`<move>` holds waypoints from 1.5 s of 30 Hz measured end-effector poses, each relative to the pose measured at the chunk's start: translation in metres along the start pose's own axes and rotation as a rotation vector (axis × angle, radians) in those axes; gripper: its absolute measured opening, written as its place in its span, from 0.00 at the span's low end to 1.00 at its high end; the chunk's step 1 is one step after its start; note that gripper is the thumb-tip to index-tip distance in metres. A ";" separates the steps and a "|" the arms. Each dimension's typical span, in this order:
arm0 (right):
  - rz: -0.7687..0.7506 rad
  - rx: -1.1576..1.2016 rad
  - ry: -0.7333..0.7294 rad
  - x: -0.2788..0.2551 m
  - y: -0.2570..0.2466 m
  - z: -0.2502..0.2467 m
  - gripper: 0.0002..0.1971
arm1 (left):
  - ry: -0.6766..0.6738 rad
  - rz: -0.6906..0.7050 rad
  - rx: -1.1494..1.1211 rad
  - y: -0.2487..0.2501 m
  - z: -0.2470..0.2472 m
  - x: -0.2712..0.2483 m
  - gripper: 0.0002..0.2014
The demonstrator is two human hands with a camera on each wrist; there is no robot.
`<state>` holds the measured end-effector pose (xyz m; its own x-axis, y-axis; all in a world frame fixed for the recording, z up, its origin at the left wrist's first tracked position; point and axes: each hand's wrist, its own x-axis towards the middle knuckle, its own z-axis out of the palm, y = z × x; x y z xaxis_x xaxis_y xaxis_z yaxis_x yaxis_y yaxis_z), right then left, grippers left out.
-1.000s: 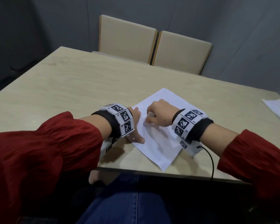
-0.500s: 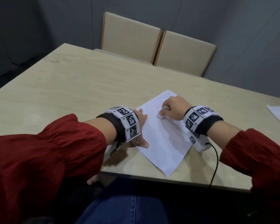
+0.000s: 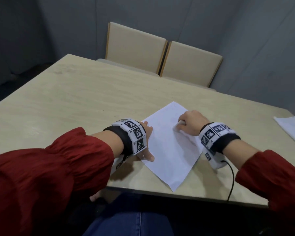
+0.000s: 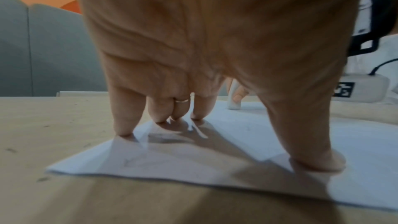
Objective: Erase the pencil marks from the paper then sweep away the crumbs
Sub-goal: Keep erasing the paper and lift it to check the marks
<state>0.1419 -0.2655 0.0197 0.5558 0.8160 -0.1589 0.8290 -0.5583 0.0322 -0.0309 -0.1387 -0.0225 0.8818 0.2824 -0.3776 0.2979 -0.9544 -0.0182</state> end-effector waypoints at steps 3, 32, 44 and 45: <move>0.052 -0.075 0.034 0.005 0.009 -0.006 0.07 | -0.053 -0.001 0.058 -0.001 -0.003 0.007 0.68; -0.233 -0.204 0.161 0.007 -0.018 -0.003 0.09 | -0.056 -0.003 0.018 0.023 -0.028 0.060 0.71; -0.264 -0.264 0.141 0.008 -0.024 -0.007 0.08 | -0.033 -0.002 0.013 0.020 -0.027 0.062 0.72; -0.225 -0.263 0.173 0.018 -0.028 -0.008 0.10 | -0.036 -0.015 -0.010 0.021 -0.026 0.062 0.73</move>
<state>0.1298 -0.2339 0.0240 0.3415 0.9396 -0.0229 0.9068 -0.3229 0.2709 0.0392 -0.1384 -0.0225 0.8633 0.2931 -0.4108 0.3150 -0.9490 -0.0151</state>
